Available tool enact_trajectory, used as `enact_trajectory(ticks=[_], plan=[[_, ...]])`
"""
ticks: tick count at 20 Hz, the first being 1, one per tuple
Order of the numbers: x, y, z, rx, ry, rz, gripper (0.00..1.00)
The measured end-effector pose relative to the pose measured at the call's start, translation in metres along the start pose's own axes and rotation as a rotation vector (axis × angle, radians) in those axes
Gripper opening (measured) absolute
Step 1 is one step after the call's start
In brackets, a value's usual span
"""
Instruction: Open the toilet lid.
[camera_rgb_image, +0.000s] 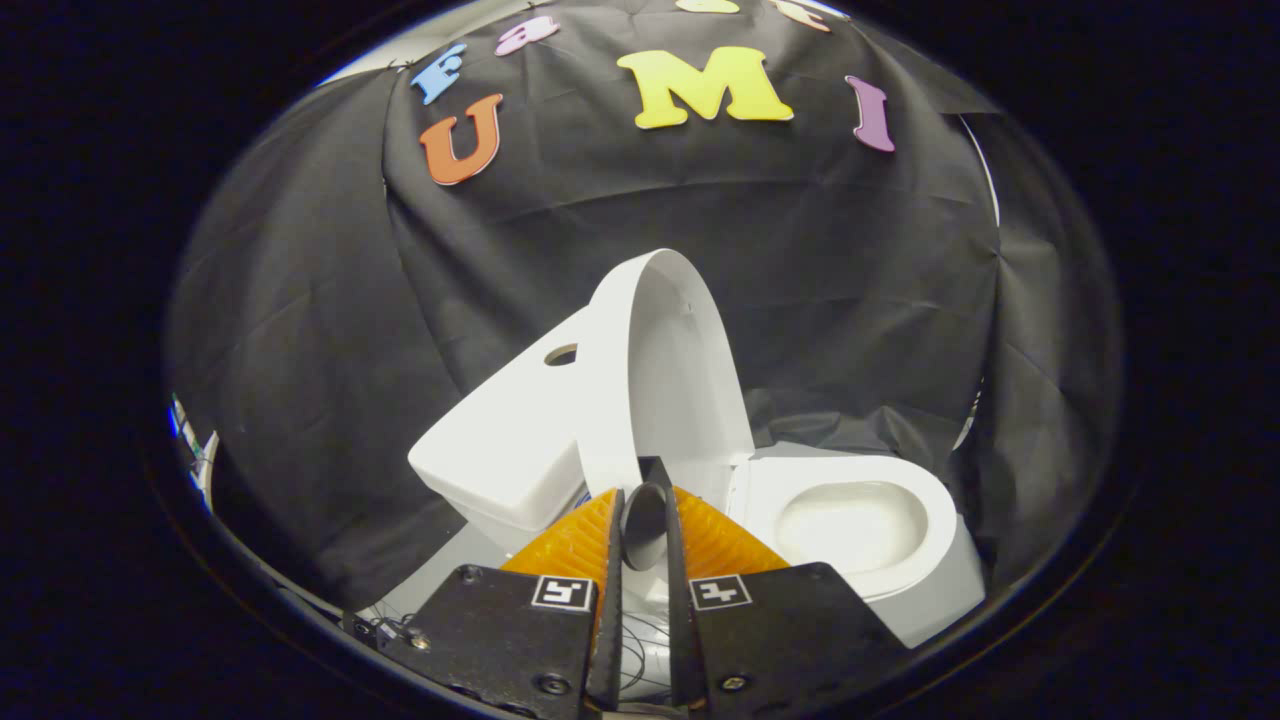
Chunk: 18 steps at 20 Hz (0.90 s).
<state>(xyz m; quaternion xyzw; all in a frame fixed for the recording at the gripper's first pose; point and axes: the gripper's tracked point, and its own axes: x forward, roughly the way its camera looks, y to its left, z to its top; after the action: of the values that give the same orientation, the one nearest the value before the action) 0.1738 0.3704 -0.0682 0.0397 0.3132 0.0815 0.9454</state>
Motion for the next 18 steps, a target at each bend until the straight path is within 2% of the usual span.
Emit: enact_trajectory(ticks=[12,14,16,18], plan=[[0.004,0.009,-0.004,-0.043,0.009,0.020,0.24],[-0.003,0.013,-0.004,-0.024,0.026,0.070,0.30],[-0.016,0.016,0.005,0.000,0.000,0.103,0.50],[-0.029,0.006,0.016,-0.016,-0.051,0.088,0.70]])
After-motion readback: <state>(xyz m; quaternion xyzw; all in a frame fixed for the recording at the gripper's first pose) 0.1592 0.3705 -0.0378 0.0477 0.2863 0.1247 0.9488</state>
